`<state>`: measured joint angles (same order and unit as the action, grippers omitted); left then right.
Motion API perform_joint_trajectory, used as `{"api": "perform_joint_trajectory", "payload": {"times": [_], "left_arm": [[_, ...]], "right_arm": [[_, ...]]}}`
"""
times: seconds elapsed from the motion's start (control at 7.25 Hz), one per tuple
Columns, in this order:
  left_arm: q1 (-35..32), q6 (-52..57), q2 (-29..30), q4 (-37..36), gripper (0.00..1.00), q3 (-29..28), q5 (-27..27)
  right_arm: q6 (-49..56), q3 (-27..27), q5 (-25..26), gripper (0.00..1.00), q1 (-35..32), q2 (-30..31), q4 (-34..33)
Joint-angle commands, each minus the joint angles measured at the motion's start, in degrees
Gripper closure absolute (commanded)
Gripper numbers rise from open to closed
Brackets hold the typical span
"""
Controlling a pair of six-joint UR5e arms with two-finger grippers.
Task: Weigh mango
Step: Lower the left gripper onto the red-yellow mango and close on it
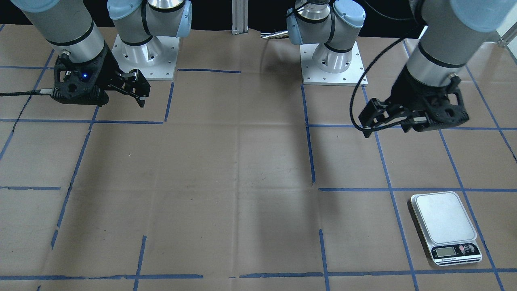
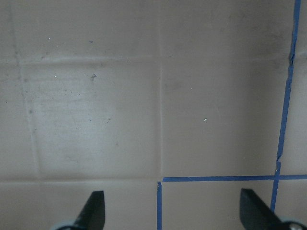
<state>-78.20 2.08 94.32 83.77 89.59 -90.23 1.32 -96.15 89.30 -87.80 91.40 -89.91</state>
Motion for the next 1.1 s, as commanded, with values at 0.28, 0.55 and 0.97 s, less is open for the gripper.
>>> {"api": "perform_joint_trajectory", "payload": {"times": [0.28, 0.55, 0.97], "left_arm": [[23.5, 22.7, 13.7, -4.5, 0.0, -11.2, 0.8], [30.2, 32.5, 26.2, -4.6, 0.0, -24.9, 0.8], [34.5, 41.1, 44.2, -4.6, 0.0, -43.5, 1.3]], "right_arm": [[0.0, 0.0, 0.0, 0.0, 0.0, 0.0, 0.0], [0.0, 0.0, 0.0, 0.0, 0.0, 0.0, 0.0], [0.0, 0.0, 0.0, 0.0, 0.0, 0.0, 0.0]]}}
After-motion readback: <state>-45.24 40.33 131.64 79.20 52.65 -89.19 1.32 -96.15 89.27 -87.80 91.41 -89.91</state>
